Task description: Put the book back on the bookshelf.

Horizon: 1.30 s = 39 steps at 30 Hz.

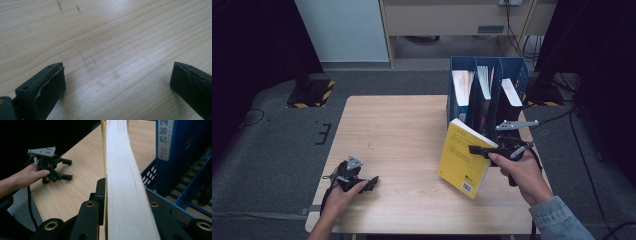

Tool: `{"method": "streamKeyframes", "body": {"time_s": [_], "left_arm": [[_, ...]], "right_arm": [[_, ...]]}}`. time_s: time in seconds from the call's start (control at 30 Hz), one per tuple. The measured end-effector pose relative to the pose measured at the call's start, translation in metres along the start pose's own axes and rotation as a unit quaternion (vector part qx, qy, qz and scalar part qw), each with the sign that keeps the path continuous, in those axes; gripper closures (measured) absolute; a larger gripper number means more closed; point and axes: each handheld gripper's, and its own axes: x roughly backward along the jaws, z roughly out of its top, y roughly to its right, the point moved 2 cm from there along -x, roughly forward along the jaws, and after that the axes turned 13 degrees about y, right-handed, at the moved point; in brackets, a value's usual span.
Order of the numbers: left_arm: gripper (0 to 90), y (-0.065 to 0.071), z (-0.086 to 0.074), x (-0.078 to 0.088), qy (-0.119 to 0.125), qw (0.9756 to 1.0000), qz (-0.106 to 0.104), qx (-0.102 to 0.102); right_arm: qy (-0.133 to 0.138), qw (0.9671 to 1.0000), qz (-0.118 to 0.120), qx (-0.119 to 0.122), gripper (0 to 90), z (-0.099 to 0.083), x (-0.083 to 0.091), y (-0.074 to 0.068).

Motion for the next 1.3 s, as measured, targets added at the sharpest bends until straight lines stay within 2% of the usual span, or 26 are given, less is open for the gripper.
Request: {"method": "streamKeyframes", "body": {"time_s": [0.53, 0.87, 1.17, 1.3], "left_arm": [[0.0, 0.0, 0.0, 0.0, 0.0, 1.0, 0.0, 0.0], [0.0, 0.0, 0.0, 0.0, 0.0, 1.0, 0.0, 0.0], [0.0, 0.0, 0.0, 0.0, 0.0, 1.0, 0.0, 0.001], [0.0, 0.0, 0.0, 0.0, 0.0, 1.0, 0.001, 0.001]], "right_arm": [[0.01, 0.9997, -0.02, -0.008, 74.7, -0.01, 0.033, 0.012], [0.034, 0.9991, -0.022, -0.014, 74.7, 0.011, 0.055, 0.009], [0.035, 0.9989, -0.029, -0.009, 74.7, 0.03, 0.073, 0.008], [0.039, 0.9984, -0.035, -0.021, 74.6, 0.036, 0.082, 0.011]]}}
